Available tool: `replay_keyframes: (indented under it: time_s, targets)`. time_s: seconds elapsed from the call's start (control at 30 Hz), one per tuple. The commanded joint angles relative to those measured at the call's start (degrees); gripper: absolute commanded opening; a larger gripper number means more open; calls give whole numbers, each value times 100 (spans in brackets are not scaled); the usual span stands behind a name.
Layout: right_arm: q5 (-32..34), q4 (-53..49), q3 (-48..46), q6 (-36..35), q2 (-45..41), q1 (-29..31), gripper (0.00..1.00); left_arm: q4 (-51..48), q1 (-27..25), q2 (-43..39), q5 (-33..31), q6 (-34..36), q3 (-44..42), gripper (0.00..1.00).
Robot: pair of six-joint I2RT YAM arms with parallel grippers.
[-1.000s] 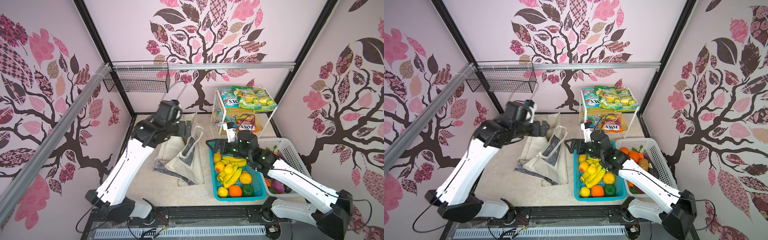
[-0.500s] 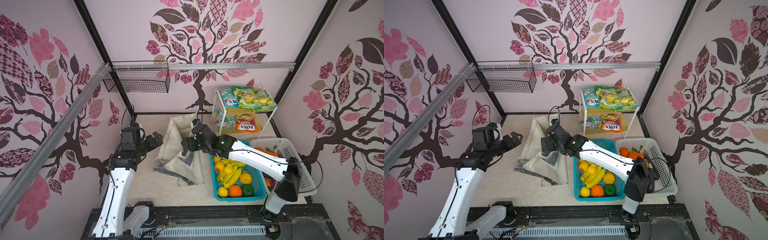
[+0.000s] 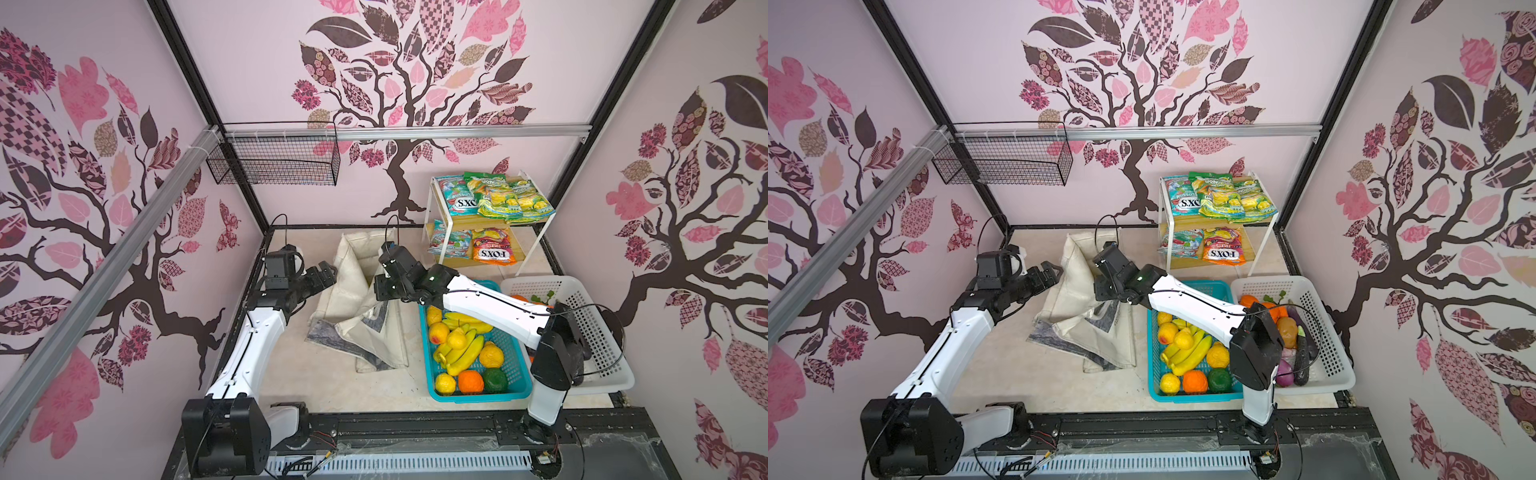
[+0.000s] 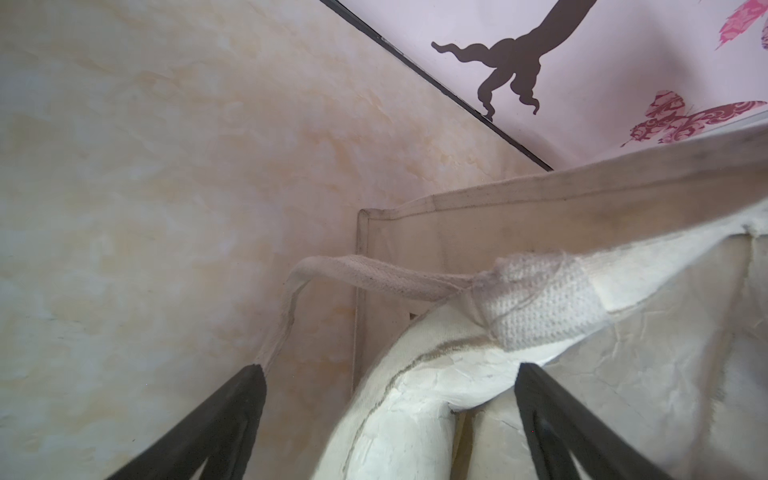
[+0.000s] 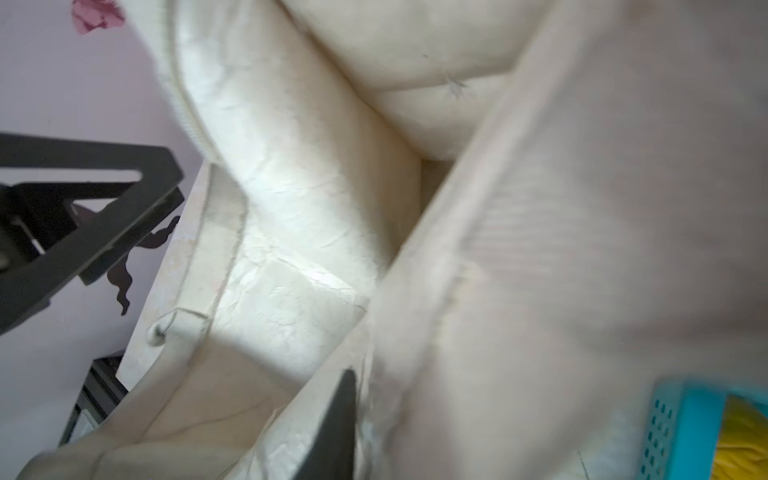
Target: Place the food into the grocery bag and tie it
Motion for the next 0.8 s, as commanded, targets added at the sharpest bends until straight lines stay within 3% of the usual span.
replay_keyframes:
  time_s: [0.0,0.07,0.17,0.23,0.27,0.33,0.43,0.47,0.6,0.77]
  targets:
    - [-253,-5,-123,-158,-433,-175,1,560,-35,-47,411,32,-325,97]
    - [-159,-146,-135,-230,-456,-222,2,786,-67,-50,682,-69,-466,97]
    - [-52,-219,-268,-287,-545,-326,0,1959,-250,258,1665,-610,-856,96]
    - [-60,-129,-420,-328,-654,-358,0,1663,-447,480,1598,-449,-715,91]
    - [-54,-108,-461,-336,-691,-358,0,1434,-524,475,1401,-318,-660,84]
    - [-62,-106,-531,-324,-743,-358,0,1281,-570,310,1086,-209,-658,48]
    - [-55,-130,-542,-358,-785,-353,0,773,-600,0,641,-103,-424,10]
    - [-6,-195,-521,-374,-793,-358,0,487,-642,-110,375,-37,-284,4]
    - [467,-651,-345,-557,-909,-356,0,-1096,-676,-486,-787,200,663,0]
    - [1015,-1344,-115,-862,-1119,-365,0,-2483,-626,-605,-1643,618,1776,0]
